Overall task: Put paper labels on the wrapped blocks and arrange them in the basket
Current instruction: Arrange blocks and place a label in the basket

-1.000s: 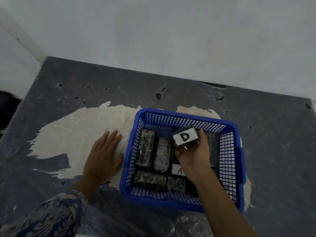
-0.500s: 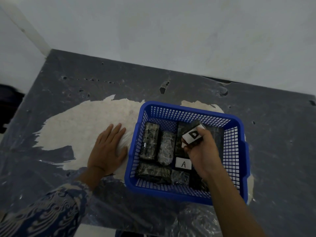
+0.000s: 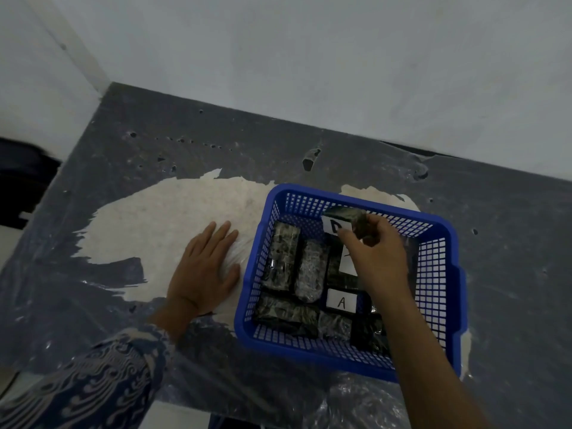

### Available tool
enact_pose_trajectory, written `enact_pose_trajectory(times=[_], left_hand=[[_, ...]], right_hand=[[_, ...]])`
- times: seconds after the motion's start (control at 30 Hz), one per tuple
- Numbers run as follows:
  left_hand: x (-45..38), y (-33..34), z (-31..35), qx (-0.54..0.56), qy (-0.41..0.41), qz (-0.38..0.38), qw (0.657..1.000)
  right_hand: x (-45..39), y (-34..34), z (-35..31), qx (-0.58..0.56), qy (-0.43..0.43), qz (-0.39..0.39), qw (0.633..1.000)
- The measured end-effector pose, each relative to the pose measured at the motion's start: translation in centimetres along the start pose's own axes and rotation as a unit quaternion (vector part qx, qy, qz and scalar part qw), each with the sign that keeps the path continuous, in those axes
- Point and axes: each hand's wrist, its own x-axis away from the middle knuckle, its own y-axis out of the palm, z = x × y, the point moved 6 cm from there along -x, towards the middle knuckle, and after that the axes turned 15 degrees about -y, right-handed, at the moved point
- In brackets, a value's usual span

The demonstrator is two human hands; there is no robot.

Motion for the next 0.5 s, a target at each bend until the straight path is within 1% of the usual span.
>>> enact_pose_trajectory(times=[0.1, 0.17, 0.4, 0.5], left_hand=[[0.0, 0.1, 0.0, 0.001, 0.000, 0.000, 1.000], [0.0, 0.1, -0.1, 0.000, -0.002, -0.001, 1.000], [-0.1, 0.1, -0.1, 0.001, -0.005, -0.006, 1.000], [-0.1, 0.1, -0.1, 0.000, -0.007, -0.011, 1.000]], right_hand=[[-0.1, 1.1, 0.7, -0.064, 0.063, 0.023, 0.996], [-0.2, 1.6, 1.3, -0.075, 0.084, 0.032, 0.993], [0.2, 2.1, 2.4, -0.060, 0.104, -0.011, 0.993], [0.0, 2.3, 2.3, -0.049, 0.105, -0.015, 0.993]])
